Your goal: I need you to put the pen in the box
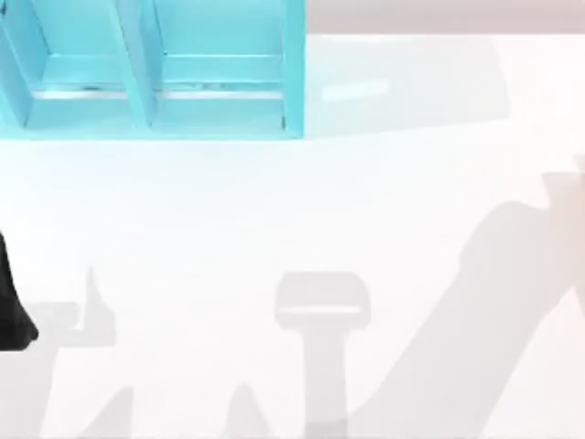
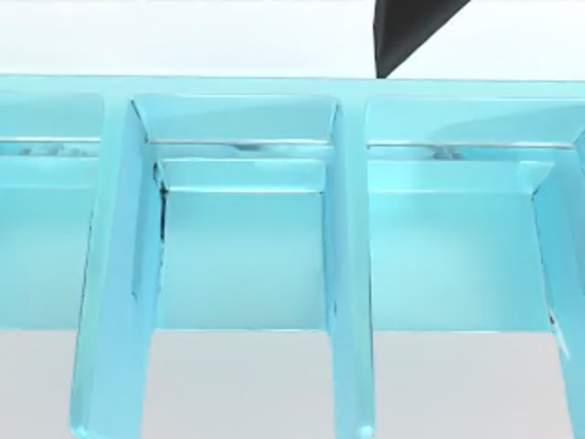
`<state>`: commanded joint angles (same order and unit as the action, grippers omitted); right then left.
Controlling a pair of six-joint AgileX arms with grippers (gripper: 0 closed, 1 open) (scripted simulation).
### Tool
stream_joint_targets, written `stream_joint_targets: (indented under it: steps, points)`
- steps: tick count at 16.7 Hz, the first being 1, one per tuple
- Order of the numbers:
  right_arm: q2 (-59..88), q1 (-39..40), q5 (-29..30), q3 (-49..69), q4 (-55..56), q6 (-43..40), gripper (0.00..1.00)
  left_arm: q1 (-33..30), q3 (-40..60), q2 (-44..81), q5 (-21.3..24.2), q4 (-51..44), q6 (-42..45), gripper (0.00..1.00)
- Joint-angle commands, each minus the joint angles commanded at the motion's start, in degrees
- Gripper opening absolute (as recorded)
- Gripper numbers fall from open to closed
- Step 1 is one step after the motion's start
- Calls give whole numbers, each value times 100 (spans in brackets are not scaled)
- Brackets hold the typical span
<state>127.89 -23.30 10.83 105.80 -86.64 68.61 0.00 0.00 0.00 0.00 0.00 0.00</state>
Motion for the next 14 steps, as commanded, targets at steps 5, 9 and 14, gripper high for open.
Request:
stream_joint_targets:
  steps: [5, 9, 14]
  points:
    - [0, 0, 0, 0, 0, 0, 75, 0, 0, 0, 0, 0, 0, 100]
    - [0, 0, 0, 0, 0, 0, 100, 0, 0, 0, 0, 0, 0, 100]
    - [0, 0, 0, 0, 0, 0, 100, 0, 0, 0, 0, 0, 0, 100]
